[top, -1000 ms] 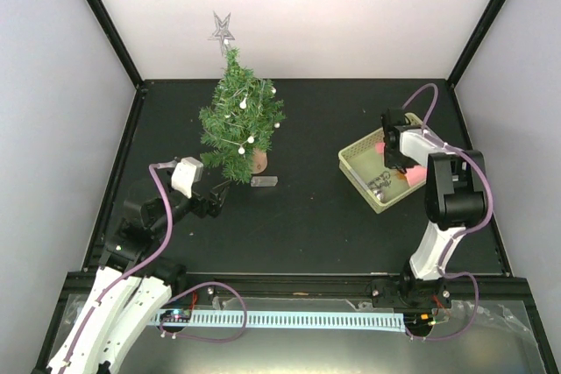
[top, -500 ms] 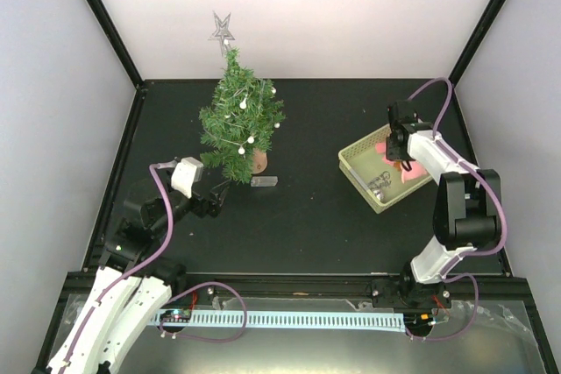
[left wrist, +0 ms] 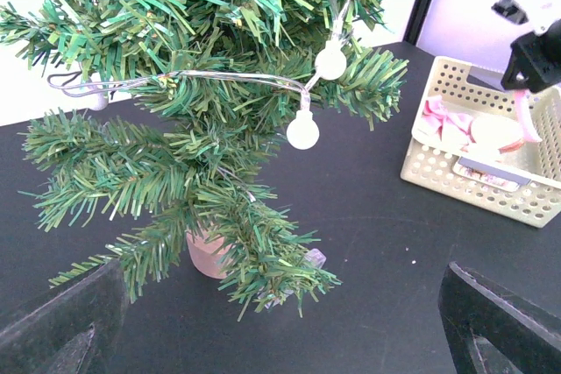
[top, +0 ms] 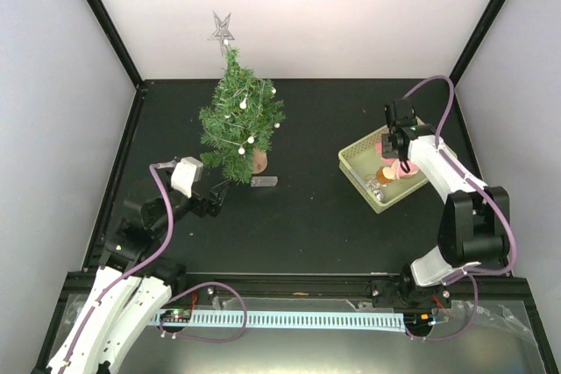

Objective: Decorate the small christmas tree
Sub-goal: Pick up the decoration item from the storage box.

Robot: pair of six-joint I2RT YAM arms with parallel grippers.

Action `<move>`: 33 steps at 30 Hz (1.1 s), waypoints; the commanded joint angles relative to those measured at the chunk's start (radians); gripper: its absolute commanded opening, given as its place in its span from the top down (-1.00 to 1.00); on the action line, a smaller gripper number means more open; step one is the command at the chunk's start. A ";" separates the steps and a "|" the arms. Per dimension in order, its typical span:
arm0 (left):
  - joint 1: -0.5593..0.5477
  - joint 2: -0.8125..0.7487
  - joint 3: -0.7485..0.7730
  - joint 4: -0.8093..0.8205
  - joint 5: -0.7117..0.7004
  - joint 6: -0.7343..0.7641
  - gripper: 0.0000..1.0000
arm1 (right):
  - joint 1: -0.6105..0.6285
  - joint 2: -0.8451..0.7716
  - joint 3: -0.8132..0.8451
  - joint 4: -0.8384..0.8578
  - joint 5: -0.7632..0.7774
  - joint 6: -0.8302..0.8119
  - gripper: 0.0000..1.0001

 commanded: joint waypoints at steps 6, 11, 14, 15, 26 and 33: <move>-0.005 0.015 0.020 0.004 -0.030 0.008 -0.98 | 0.066 -0.117 0.099 -0.070 0.006 0.006 0.98; -0.005 0.001 0.052 -0.021 -0.057 -0.046 -0.98 | 0.157 -0.234 0.192 -0.122 -0.107 -0.007 0.98; -0.005 -0.036 0.026 0.028 0.022 -0.054 -0.98 | 0.213 -0.308 0.210 -0.118 -0.154 -0.009 0.98; -0.004 -0.045 0.019 0.042 0.054 -0.058 -0.98 | 0.223 -0.325 0.218 -0.124 -0.166 -0.007 0.98; -0.005 -0.022 0.039 0.172 0.412 -0.276 -0.72 | 0.305 -0.691 -0.055 0.380 -0.778 -0.045 0.98; -0.005 -0.035 0.024 0.156 0.400 -0.289 -0.68 | 0.408 -0.834 -0.252 0.716 -0.968 -0.163 0.98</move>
